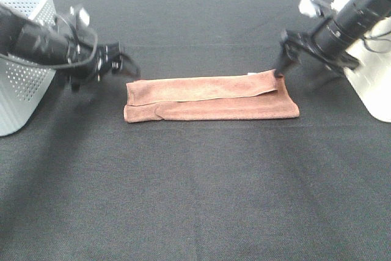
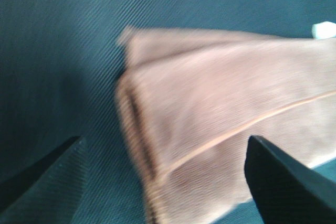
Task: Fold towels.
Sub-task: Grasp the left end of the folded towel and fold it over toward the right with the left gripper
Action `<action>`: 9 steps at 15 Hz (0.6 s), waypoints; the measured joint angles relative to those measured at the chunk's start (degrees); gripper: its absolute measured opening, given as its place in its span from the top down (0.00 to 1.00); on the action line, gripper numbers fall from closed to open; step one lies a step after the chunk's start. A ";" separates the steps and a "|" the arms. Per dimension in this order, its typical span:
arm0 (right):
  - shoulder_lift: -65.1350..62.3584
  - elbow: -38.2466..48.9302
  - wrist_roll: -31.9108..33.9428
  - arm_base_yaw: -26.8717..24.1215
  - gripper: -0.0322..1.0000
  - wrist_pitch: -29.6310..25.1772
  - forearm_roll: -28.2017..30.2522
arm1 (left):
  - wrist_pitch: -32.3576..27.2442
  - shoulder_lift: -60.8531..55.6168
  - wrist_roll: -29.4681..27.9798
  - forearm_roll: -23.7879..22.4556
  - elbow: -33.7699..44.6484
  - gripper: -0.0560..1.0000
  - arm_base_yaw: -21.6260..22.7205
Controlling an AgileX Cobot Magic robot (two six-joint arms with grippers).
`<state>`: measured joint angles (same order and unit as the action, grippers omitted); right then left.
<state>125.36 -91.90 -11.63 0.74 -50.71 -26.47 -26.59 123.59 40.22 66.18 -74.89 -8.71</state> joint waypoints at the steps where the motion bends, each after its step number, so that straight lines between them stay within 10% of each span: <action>1: 0.00 0.00 0.80 0.00 0.22 -0.17 0.97 | -0.52 1.15 -1.03 -0.17 -0.29 0.21 0.00; 6: 0.00 0.00 0.97 0.00 0.22 -0.11 1.26 | -8.94 9.22 -3.21 2.58 -10.14 0.24 -1.32; 9: 0.00 0.00 0.97 0.00 0.22 0.06 1.26 | -11.12 11.00 -6.99 2.46 -11.92 0.44 -1.72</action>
<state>125.36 -91.90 -10.66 0.74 -50.65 -25.21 -37.70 134.59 33.23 68.64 -86.80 -10.43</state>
